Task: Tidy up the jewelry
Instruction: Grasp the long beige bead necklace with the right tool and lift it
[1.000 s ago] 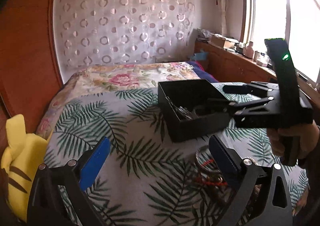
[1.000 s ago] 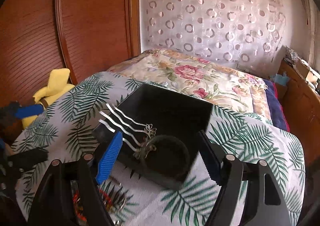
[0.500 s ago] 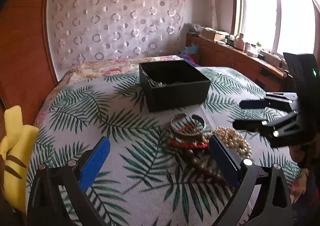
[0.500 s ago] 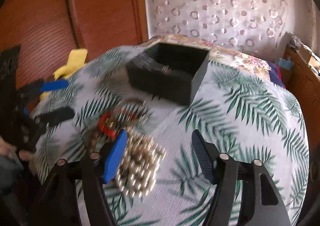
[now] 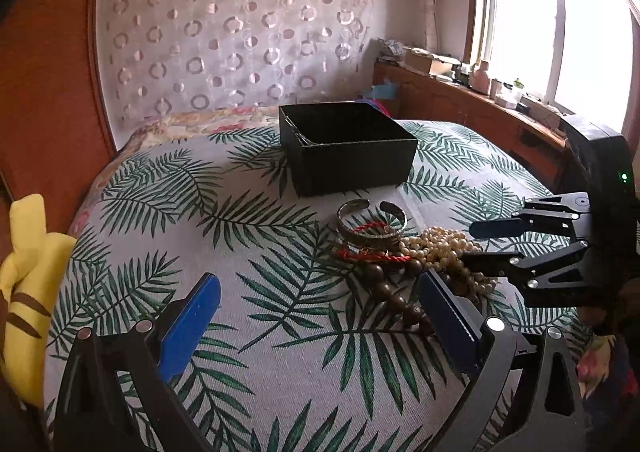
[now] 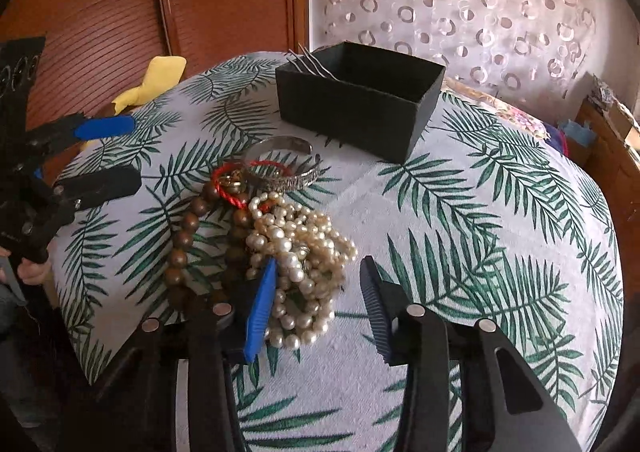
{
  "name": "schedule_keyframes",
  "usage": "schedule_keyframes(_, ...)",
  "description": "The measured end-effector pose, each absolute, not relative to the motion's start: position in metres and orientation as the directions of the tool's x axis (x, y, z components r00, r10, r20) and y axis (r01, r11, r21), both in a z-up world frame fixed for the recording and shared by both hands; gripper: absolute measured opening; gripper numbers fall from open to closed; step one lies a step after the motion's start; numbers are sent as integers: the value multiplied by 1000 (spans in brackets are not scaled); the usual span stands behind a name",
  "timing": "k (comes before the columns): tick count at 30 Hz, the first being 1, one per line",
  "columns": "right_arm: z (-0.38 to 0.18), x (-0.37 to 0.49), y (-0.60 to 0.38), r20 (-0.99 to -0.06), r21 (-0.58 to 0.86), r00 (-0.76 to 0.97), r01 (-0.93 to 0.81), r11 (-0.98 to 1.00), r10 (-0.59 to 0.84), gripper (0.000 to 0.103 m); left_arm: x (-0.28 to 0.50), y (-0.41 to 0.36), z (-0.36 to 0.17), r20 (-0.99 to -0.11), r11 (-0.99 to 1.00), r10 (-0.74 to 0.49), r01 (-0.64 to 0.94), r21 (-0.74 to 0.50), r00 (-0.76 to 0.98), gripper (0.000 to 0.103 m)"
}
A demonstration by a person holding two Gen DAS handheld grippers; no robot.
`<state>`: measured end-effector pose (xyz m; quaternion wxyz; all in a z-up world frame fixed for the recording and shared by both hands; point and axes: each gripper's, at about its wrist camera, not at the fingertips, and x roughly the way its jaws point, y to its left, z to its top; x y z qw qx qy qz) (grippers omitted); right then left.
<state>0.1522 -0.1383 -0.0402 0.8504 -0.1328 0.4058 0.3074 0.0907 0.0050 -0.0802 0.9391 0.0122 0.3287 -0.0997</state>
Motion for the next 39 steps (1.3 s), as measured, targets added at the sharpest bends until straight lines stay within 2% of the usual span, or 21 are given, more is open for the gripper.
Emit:
schedule_keyframes(1, -40, 153, -137, -771, 22, 480, -637, 771, 419, 43, 91, 5, -80, -618, 980, -180, 197, -43, 765, 95)
schedule_keyframes(3, -40, 153, -137, -766, 22, 483, -640, 768, 424, 25, 90, 5, -80, -616, 979, -183, 198, -44, 766, 95)
schedule_keyframes(7, -33, 151, -145, -739, 49, 500, -629, 776, 452, 9, 89, 5, -81, -618, 979, -186, 200, -46, 764, 95)
schedule_keyframes(13, -17, 149, -170, -686, 103, 550, -576, 811, 477, 8, 89, 0, -85, -633, 980, -179, 196, -45, 753, 95)
schedule_keyframes(23, 19, 132, -201, -594, 116, 639, -533, 838, 489, 8, 89, -11, -92, -662, 975, -194, 214, -51, 724, 95)
schedule_keyframes(33, 47, 123, -221, -541, 124, 681, -516, 848, 494, 9, 93, -21, -94, -678, 967, -225, 247, -65, 700, 95)
schedule_keyframes(34, 47, 121, -220, -539, 120, 685, -515, 849, 491, 9, 93, -22, -94, -680, 965, -233, 254, -71, 696, 93)
schedule_keyframes(35, 48, 120, -221, -538, 113, 689, -513, 851, 486, 9, 94, -23, -94, -684, 961, -245, 263, -80, 687, 84)
schedule_keyframes(36, 48, 121, -221, -538, 110, 690, -512, 852, 484, 9, 95, -24, -95, -690, 960, -252, 268, -88, 678, 79)
schedule_keyframes(38, 47, 120, -221, -541, 102, 692, -509, 854, 477, 9, 99, -27, -98, -706, 957, -263, 272, -104, 657, 60)
schedule_keyframes(39, 45, 120, -220, -544, 98, 693, -507, 856, 473, 9, 102, -29, -100, -717, 955, -267, 275, -109, 644, 56)
